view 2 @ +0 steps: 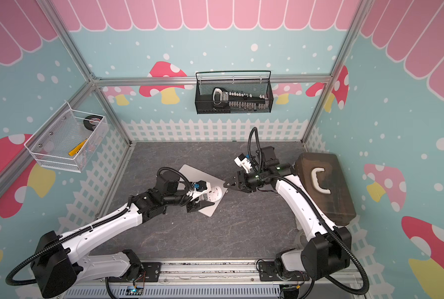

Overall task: Insert the wireless mouse receiver into the laptop
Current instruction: Close the lid on the mouse.

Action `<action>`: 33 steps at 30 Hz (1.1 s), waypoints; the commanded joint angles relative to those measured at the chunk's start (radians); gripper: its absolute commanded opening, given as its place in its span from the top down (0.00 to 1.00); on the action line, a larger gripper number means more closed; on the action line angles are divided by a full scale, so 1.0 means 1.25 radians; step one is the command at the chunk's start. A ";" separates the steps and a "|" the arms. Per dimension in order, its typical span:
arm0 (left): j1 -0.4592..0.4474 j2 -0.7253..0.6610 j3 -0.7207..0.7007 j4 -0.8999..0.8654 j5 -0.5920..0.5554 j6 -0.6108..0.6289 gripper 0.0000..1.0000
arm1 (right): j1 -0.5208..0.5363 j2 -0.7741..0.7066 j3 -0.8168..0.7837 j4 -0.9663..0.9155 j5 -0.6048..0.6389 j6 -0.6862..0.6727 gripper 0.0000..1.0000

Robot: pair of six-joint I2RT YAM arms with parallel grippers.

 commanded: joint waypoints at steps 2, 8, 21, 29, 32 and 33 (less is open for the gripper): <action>-0.003 0.008 0.033 0.008 -0.009 -0.003 0.71 | 0.037 0.007 0.015 -0.053 0.030 -0.063 0.48; -0.006 0.002 0.028 0.011 -0.022 -0.004 0.72 | 0.043 0.007 0.017 -0.033 0.037 -0.047 0.50; -0.014 -0.001 0.024 0.023 -0.028 -0.003 0.72 | 0.043 0.022 0.021 0.003 0.024 -0.017 0.50; -0.016 -0.001 0.022 0.028 -0.033 -0.004 0.72 | 0.043 0.025 0.025 0.015 0.023 -0.012 0.50; -0.016 -0.004 0.021 0.029 -0.035 -0.004 0.72 | 0.042 0.029 0.022 0.016 0.034 -0.012 0.50; -0.016 -0.005 0.021 0.030 -0.035 -0.003 0.72 | 0.043 0.030 0.021 0.017 0.033 -0.012 0.50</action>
